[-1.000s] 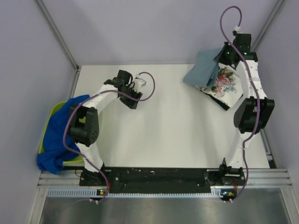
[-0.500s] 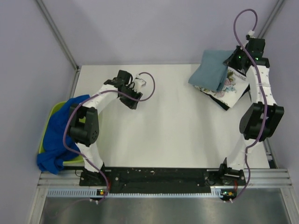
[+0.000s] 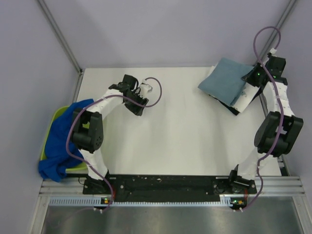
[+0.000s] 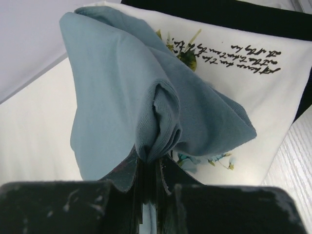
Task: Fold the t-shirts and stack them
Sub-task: Put the neatly folded tshirt into the corner of the board with the right arm
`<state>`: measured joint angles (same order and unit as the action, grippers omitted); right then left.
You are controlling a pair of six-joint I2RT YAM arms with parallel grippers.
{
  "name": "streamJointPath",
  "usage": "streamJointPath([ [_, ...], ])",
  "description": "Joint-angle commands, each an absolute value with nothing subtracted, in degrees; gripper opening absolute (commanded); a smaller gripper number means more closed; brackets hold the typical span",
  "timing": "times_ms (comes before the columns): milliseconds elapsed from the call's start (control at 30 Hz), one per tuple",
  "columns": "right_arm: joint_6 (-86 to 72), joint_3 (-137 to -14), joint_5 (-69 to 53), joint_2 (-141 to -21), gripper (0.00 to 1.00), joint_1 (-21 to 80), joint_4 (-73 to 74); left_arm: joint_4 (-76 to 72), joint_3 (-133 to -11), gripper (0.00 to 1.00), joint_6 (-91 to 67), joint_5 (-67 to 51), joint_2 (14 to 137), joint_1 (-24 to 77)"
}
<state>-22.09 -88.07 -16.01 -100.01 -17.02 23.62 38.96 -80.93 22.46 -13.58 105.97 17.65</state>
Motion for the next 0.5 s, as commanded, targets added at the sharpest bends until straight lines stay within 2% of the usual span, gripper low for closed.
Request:
streamJointPath([
  [0, -22.14, -85.53, -15.30, -98.96, 0.00, -19.33, 16.88, 37.62, -80.77, 0.58, 22.94, -13.62, 104.59, 17.23],
  [300, -15.74, -83.50, -10.38, -101.51, 0.01, -21.44, 16.26, 37.97, -80.86, 0.58, 23.29, -13.45, 104.50, 17.40],
  [400, -15.82, -83.06, -9.23, -101.95, 0.10, -22.06, 16.17, 38.14, -80.95, 0.57, 23.38, -13.27, 104.59, 17.40],
  [467, -15.99, -83.32, -9.14, -102.65, 0.26, -22.59, 16.61, 38.14, -81.04, 0.57, 23.55, -13.18, 104.68, 17.40],
])
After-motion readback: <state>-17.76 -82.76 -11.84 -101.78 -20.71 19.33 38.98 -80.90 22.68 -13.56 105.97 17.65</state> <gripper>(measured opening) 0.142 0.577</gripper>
